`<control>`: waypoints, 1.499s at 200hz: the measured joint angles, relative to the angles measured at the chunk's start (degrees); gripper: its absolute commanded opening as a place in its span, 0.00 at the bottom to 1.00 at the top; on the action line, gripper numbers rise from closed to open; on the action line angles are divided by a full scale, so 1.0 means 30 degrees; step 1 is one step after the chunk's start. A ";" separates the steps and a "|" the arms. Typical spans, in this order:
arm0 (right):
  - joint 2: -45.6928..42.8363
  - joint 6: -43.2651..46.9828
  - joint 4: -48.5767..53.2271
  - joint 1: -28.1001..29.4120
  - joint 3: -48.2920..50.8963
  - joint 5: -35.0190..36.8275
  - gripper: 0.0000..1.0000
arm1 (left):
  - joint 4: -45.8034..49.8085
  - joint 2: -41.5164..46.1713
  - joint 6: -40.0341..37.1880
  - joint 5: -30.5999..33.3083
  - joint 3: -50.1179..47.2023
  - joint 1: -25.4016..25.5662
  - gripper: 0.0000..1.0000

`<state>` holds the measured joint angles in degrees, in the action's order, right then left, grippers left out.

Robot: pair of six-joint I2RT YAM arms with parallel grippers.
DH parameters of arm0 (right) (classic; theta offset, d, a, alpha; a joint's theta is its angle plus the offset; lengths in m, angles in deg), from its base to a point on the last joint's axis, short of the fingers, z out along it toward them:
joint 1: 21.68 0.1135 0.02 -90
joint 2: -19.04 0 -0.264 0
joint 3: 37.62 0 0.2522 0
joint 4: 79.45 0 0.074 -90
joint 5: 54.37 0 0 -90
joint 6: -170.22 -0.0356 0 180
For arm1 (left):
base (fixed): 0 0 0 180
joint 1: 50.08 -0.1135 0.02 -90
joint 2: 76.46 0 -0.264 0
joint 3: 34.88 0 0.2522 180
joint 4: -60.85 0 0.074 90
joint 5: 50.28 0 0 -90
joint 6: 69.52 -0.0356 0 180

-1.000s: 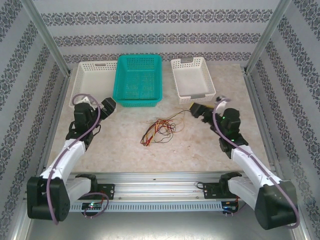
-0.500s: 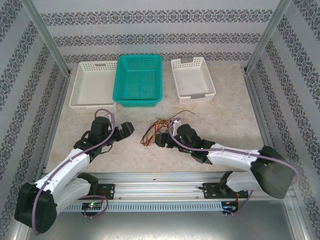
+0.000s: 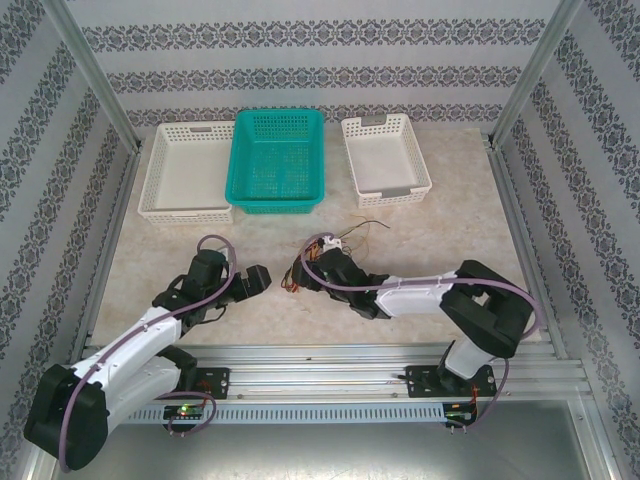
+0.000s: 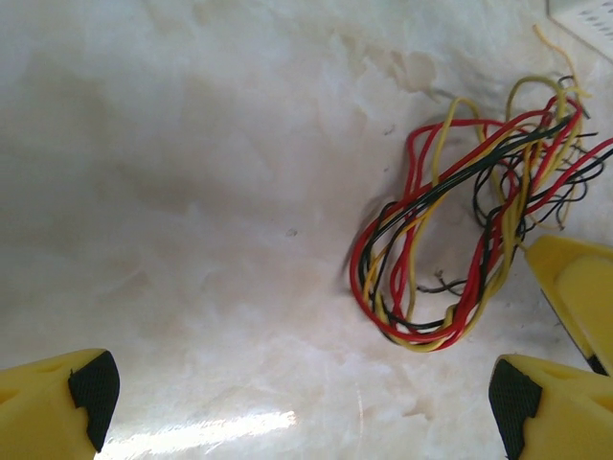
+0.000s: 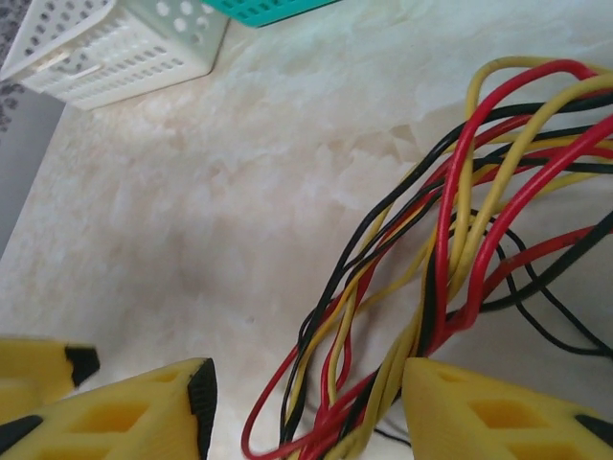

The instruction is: Untangle the cables

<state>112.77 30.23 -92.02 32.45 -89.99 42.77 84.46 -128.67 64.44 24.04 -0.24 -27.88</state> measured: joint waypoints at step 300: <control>-0.0597 0.0525 -0.0015 -0.0182 -0.0408 -0.4779 0.00 | -0.7665 -0.1931 0.2164 -0.2463 -0.1100 0.2215 1.00</control>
<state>110.98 31.80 -92.06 31.91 -91.21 28.43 61.47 -134.46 70.93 16.65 -3.54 -21.24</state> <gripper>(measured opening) 0.064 0.999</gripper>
